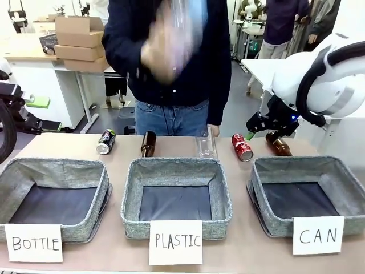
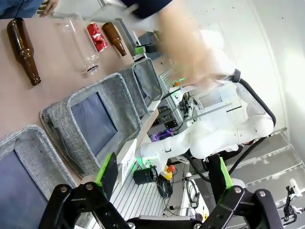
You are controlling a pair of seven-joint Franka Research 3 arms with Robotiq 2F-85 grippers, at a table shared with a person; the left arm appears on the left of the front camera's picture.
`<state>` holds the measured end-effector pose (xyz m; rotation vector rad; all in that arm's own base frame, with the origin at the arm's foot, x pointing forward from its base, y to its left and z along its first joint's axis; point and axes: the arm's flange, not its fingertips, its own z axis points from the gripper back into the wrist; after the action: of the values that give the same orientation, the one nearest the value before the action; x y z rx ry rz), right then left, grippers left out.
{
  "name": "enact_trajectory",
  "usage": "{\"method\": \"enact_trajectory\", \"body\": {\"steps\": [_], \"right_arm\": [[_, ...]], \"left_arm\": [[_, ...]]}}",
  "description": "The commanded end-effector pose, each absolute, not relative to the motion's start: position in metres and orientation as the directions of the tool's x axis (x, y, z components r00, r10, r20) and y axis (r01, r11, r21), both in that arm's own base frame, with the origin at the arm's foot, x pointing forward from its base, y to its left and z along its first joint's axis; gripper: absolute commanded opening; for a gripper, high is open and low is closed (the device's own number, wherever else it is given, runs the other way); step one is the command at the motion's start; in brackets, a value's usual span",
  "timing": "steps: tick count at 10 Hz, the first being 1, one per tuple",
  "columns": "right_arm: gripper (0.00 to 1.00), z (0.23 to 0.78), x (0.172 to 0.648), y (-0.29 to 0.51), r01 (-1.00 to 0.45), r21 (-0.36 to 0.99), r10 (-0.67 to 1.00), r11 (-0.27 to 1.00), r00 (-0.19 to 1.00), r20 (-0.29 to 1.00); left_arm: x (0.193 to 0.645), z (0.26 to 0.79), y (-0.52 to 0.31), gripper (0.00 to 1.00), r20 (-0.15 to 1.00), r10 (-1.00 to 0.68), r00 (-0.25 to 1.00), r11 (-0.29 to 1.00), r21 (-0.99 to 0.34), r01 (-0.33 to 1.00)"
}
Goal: Sort the can waste into the basket.
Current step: Pick up the can waste from the table and place it in the right Fabric basket.
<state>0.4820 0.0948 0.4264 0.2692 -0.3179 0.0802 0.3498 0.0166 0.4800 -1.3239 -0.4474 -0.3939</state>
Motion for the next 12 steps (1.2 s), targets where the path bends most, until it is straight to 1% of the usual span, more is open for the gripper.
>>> {"method": "enact_trajectory", "body": {"steps": [1, 3, 4, 5, 6, 7, 10, 11, 12], "right_arm": [[1.00, 0.397, 0.545, 0.110, -0.122, 0.219, 0.044, 0.968, 0.943, 0.330], [1.00, 0.359, 0.606, 0.119, -0.080, 0.126, 0.043, 0.989, 0.960, 0.276], [1.00, 0.341, 0.625, 0.119, -0.060, 0.096, 0.035, 0.994, 0.969, 0.243], [1.00, 0.327, 0.636, 0.121, -0.055, 0.099, 0.030, 0.994, 0.972, 0.233], [1.00, 0.317, 0.640, 0.122, -0.047, 0.081, 0.028, 0.996, 0.976, 0.217], [1.00, 0.314, 0.638, 0.124, -0.064, 0.091, 0.043, 0.994, 0.976, 0.212], [1.00, 0.313, 0.632, 0.125, -0.060, 0.047, 0.049, 0.997, 0.975, 0.216], [0.42, 0.312, 0.632, 0.126, -0.065, 0.044, 0.054, 0.997, 0.976, 0.212], [0.41, 0.312, 0.632, 0.129, -0.073, 0.039, 0.063, 0.997, 0.975, 0.213]], "left_arm": [[0.351, 0.482, 0.015, 1.00, 0.546, -0.007, 0.838, 0.179, -0.823, 0.539], [0.351, 0.482, 0.015, 1.00, 0.546, -0.007, 0.838, 0.179, -0.823, 0.539], [0.351, 0.482, 0.015, 1.00, 0.546, -0.007, 0.838, 0.179, -0.823, 0.539], [0.351, 0.482, 0.015, 1.00, 0.546, -0.007, 0.838, 0.179, -0.823, 0.539], [0.351, 0.482, 0.015, 1.00, 0.546, -0.007, 0.838, 0.179, -0.823, 0.539], [0.351, 0.482, 0.015, 1.00, 0.546, -0.007, 0.838, 0.179, -0.823, 0.539], [0.351, 0.482, 0.015, 1.00, 0.546, -0.007, 0.838, 0.179, -0.823, 0.539], [0.351, 0.482, 0.015, 1.00, 0.546, -0.007, 0.838, 0.179, -0.823, 0.539], [0.351, 0.482, 0.015, 1.00, 0.546, -0.007, 0.838, 0.179, -0.823, 0.539]]}}
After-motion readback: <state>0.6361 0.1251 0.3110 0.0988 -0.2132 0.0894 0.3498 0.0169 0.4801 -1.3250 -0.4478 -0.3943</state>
